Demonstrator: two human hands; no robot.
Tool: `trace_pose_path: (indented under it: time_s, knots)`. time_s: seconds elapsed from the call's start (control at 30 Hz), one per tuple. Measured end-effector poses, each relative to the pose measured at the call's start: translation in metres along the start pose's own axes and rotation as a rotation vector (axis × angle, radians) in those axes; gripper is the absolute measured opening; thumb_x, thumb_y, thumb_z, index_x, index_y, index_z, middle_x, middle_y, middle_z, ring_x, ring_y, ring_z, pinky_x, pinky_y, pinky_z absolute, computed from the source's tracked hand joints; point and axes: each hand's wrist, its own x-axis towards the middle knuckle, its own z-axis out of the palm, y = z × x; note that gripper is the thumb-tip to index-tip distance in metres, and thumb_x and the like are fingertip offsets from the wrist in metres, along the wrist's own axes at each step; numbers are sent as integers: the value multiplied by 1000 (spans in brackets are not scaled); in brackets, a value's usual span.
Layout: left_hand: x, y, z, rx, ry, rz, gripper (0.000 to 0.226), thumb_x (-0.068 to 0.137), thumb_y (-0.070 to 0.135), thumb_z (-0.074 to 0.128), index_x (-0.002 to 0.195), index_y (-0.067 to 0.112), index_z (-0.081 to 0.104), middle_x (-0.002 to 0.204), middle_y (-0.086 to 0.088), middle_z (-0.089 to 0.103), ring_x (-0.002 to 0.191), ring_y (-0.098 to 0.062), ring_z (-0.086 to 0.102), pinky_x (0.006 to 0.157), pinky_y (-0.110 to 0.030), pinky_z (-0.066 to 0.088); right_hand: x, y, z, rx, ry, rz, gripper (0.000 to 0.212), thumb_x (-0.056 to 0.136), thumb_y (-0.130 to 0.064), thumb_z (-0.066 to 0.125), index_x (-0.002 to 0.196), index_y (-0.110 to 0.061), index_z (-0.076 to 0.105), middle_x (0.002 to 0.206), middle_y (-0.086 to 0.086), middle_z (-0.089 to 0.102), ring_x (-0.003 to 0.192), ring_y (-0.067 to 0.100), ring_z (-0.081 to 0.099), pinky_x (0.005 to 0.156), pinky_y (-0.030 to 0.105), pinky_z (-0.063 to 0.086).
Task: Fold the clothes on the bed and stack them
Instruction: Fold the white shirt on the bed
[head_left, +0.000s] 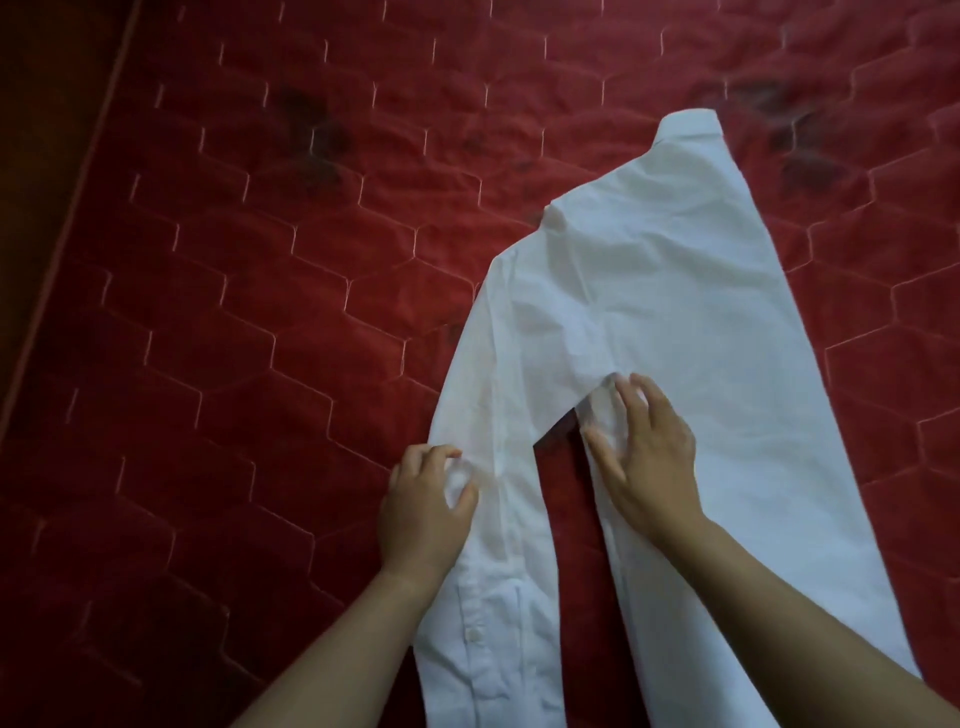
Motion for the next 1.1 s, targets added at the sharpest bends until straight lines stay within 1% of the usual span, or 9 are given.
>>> trace_pose_path:
  time_s: [0.13,0.33,0.47,0.6,0.8,0.9,0.97,1.03,1.1]
  knots:
    - [-6,-4,3,63,-12,57,31,82,41,60,111,32,56,115,13,50,108,-11,46,84,-29,30,-20,18,21,-180,-63,-25,63,90,-51,29,142,-16,35,153,5,26,141,22,20,110,43,15]
    - [-29,14,26,-132,-34,12,41,80,43,64,116,25,54,114,9,49,105,-10,49,80,-22,44,-42,26,15,-214,-57,57,61,89,-49,31,142,-19,35,153,6,25,141,25,20,109,50,13]
    - [-45,26,45,-92,75,-51,58,73,50,69,119,20,50,116,2,52,107,-16,48,88,-27,43,-56,33,10,-218,-79,60,64,88,-51,30,143,-20,34,154,4,23,142,22,17,111,46,9]
    - [-51,41,59,-16,131,-146,68,66,53,72,119,20,46,116,-3,48,104,-22,47,81,-31,41,-71,36,7,-228,-93,70,63,88,-47,32,143,-17,33,153,7,25,142,25,19,110,50,14]
    - [-51,38,55,-6,102,-110,42,76,24,62,116,17,49,112,-2,50,102,-20,48,80,-26,41,-96,44,-2,-209,-158,48,67,88,-50,27,146,-16,28,155,3,18,143,19,9,112,46,11]
    - [-48,26,40,-193,15,-89,27,85,14,56,111,18,54,102,4,58,88,-11,57,69,-12,42,-90,36,-12,-134,-142,49,70,87,-53,28,145,-14,27,155,3,18,143,20,10,112,47,15]
    - [-44,19,26,-344,-50,-94,23,88,11,54,110,19,56,97,5,63,83,-8,60,66,-12,45,-83,22,-19,-88,-105,33,70,87,-52,31,145,-12,27,155,6,20,143,21,12,111,48,18]
    - [-39,9,5,-457,-52,-96,23,87,8,54,104,23,57,91,8,65,78,-4,62,66,-15,48,-75,1,-26,-33,-57,3,68,88,-50,33,144,-10,27,154,7,21,143,23,13,110,47,20]
    - [-33,-4,-21,-517,-7,-109,28,84,4,56,99,27,56,88,14,63,76,5,59,63,-6,43,-65,-25,-31,15,-17,-34,67,89,-47,36,144,-10,27,153,8,23,143,23,14,110,44,19]
